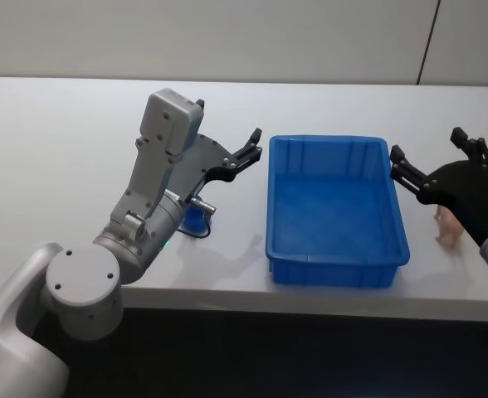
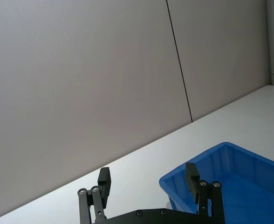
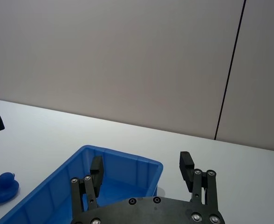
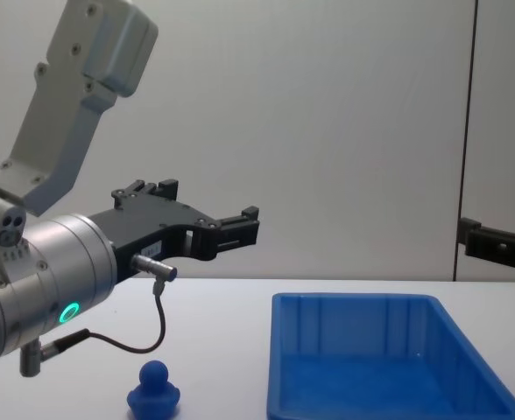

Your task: Pick up the two dolls from the table and place them into the box.

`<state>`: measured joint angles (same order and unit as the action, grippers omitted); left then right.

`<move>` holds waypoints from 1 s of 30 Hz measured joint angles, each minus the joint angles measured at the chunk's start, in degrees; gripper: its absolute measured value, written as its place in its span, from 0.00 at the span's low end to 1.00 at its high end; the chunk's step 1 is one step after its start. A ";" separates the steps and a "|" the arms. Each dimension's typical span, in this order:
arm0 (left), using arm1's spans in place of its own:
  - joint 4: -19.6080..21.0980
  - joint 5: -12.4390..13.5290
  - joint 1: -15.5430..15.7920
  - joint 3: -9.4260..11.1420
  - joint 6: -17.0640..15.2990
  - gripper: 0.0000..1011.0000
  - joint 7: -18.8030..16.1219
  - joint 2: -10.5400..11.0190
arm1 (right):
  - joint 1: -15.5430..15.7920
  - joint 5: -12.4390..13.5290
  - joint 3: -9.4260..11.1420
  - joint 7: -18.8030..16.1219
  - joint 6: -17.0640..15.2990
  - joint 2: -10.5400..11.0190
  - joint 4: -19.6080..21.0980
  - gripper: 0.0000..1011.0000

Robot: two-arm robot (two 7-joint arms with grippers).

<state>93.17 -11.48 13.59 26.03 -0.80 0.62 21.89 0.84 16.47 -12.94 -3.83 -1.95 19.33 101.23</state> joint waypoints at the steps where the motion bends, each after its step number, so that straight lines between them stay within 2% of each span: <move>1: 0.00 0.00 0.00 0.00 0.00 0.99 0.00 0.00 | 0.00 0.00 0.00 0.00 0.00 0.00 0.00 0.99; 30: 0.00 0.00 0.00 0.00 0.00 0.99 0.00 0.00 | 0.00 0.00 0.00 0.00 0.00 0.00 0.00 0.99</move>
<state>93.17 -11.48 13.59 26.03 -0.80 0.62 21.89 0.83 16.46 -12.94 -3.83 -1.95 19.33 101.23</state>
